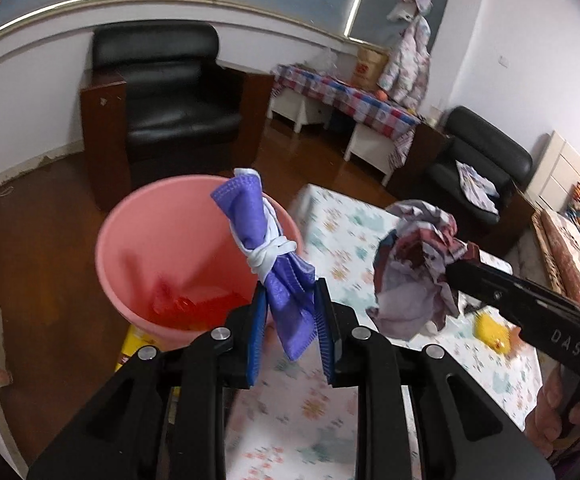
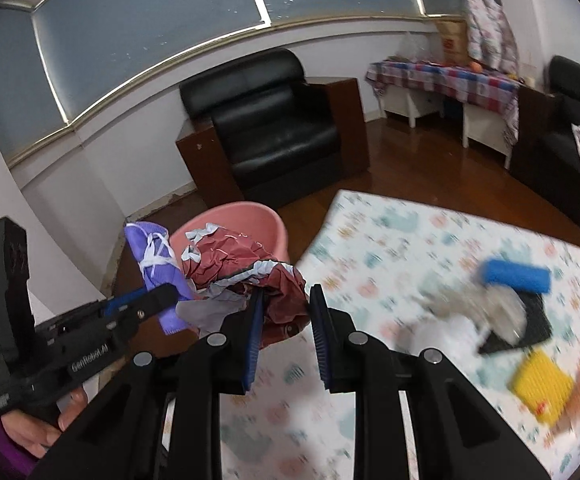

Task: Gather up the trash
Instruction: 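Carry the purple cloth and wrapper over the pink bucket and open both tools, then move both open tools away from the bucket toward the table, then grasp the white plastic bag with the left tool while the right tool grasps the bubble wrap, then carry the white bag and bubble wrap over the pink bucket and open both tools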

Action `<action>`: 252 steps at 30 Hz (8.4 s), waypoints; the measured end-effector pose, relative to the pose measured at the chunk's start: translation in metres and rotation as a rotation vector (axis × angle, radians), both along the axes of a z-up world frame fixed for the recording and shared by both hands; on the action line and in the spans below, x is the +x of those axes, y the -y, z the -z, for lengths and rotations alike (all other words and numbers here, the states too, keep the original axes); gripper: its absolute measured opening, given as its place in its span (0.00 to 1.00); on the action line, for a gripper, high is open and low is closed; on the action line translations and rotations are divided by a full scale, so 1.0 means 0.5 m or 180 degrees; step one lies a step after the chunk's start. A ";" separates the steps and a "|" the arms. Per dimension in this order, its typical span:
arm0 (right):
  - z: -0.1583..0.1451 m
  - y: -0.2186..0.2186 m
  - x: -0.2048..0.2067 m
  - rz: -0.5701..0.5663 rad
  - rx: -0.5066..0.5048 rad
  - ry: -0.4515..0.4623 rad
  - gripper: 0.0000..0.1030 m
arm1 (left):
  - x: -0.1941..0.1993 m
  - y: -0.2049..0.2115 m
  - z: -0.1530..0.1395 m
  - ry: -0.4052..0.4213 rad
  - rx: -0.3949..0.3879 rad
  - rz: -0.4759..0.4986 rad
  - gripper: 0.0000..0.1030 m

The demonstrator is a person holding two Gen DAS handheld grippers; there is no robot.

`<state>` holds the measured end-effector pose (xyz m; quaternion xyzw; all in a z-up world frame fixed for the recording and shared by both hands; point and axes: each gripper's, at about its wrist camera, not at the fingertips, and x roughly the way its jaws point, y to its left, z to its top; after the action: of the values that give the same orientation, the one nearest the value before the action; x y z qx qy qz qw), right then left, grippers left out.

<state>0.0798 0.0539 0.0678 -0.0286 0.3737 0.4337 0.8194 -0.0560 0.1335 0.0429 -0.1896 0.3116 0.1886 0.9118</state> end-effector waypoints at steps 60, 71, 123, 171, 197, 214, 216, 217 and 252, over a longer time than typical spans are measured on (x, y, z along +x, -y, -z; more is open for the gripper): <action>0.079 -0.188 -0.014 -0.0177 -0.0291 0.0008 0.47 | -0.013 -0.127 0.072 -0.0172 -0.0022 -0.0298 0.45; 0.062 -0.107 -0.048 -0.0058 -0.0194 -0.0036 0.48 | -0.019 -0.061 0.049 -0.0128 -0.0034 -0.0186 0.45; 0.123 0.521 0.021 0.1903 -0.0051 -0.0128 0.47 | 0.282 0.308 0.099 -0.0308 0.0160 0.1340 0.44; 0.205 0.287 0.224 0.0786 -0.0075 -0.0469 0.14 | 0.146 0.197 0.071 -0.0255 0.0019 0.0469 0.10; -0.078 0.036 0.066 0.0081 0.0112 0.0401 0.13 | 0.008 0.024 -0.071 0.0326 0.0369 -0.0034 0.10; -0.019 -0.239 0.042 -0.0270 -0.0233 0.0409 0.13 | -0.048 -0.149 -0.015 0.0191 0.0165 -0.0499 0.10; -0.003 -0.252 0.040 -0.0283 -0.0299 0.0430 0.13 | -0.047 -0.158 -0.004 0.0155 0.0140 -0.0517 0.10; 0.004 -0.256 0.041 -0.0286 -0.0327 0.0438 0.13 | -0.046 -0.162 0.002 0.0132 0.0127 -0.0524 0.10; 0.109 -0.283 0.038 -0.0411 -0.0456 0.0217 0.40 | -0.006 -0.238 0.096 -0.0148 -0.0352 -0.0645 0.36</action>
<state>0.0988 0.1956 0.0131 -0.1258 0.3731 0.4566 0.7978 -0.0590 0.2525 -0.0053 -0.2658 0.3218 0.2666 0.8687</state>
